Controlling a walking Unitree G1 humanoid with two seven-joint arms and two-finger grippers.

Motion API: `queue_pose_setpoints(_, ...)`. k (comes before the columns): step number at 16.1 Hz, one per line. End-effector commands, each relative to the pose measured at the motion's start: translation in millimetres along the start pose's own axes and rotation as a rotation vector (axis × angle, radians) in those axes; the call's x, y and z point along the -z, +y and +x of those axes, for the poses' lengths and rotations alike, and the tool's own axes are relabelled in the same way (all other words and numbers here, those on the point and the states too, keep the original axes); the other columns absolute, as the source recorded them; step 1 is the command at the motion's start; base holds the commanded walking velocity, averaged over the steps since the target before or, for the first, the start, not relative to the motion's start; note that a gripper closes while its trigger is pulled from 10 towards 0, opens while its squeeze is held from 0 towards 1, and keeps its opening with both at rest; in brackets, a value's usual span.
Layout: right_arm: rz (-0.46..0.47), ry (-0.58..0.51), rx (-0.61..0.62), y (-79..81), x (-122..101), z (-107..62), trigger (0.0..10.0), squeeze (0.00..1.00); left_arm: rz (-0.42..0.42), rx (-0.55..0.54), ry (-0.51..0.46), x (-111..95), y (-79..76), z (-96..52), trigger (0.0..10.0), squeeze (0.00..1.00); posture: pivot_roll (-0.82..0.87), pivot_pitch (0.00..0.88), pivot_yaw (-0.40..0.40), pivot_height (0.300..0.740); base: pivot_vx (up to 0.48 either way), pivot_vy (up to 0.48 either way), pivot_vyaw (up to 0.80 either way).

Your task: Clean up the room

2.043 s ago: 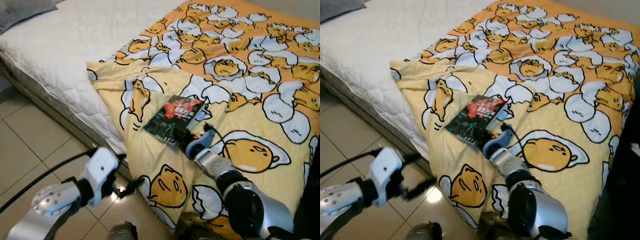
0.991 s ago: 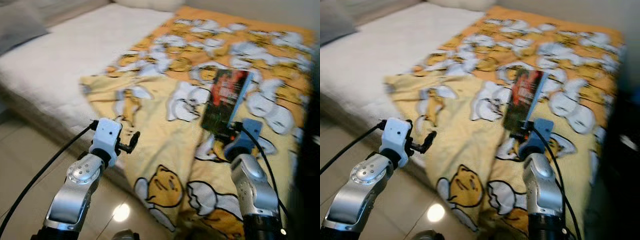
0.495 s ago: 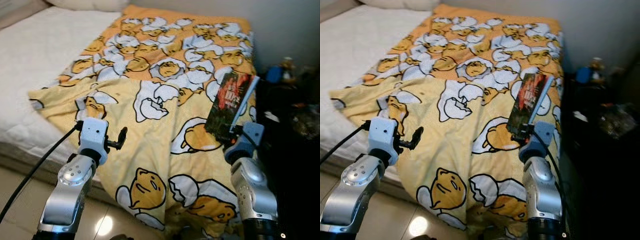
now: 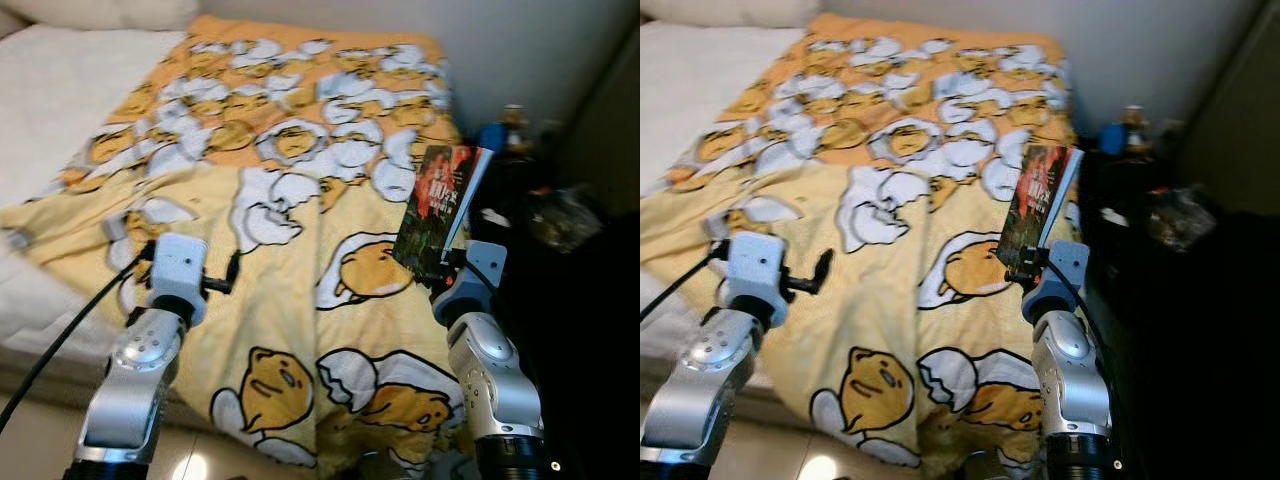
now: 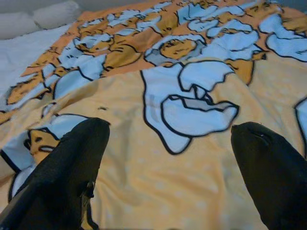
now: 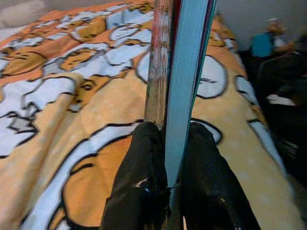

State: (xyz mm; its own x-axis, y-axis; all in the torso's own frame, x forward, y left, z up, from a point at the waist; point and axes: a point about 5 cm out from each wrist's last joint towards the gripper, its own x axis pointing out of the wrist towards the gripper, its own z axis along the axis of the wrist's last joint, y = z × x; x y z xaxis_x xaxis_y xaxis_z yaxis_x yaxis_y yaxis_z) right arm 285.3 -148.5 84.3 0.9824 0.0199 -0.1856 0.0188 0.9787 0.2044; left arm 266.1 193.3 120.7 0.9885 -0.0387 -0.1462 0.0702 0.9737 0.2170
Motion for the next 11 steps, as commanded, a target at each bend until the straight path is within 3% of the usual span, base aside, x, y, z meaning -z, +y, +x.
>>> queue_pose_setpoints(1,-0.007,-0.025,-0.004,2.5,-6.0,2.0,10.0,0.0,-0.009,-0.025,-0.005,-1.5,3.7,1.7,10.0,0.0,0.03,0.0,-0.002,0.74,0.0,0.0,-0.8)
queue_pose_setpoints(5,0.023,-0.016,-0.009,7.0,-8.7,5.9,10.0,0.0,0.006,-0.005,-0.002,-3.1,1.6,4.5,10.0,0.0,0.03,0.0,0.001,0.74,0.0,0.0,-0.8)
queue_pose_setpoints(9,-0.021,-0.018,-0.036,9.0,-12.4,10.1,10.0,0.0,0.003,-0.017,0.006,-2.5,3.5,8.9,10.0,0.0,0.02,0.0,0.0,0.74,0.0,0.0,-0.8)
queue_pose_setpoints(11,0.034,-0.011,-0.021,8.9,-13.7,13.5,10.0,0.0,0.021,0.01,0.001,-4.9,-1.1,11.7,10.0,0.0,0.03,0.0,-0.003,0.74,0.0,0.0,-0.23)
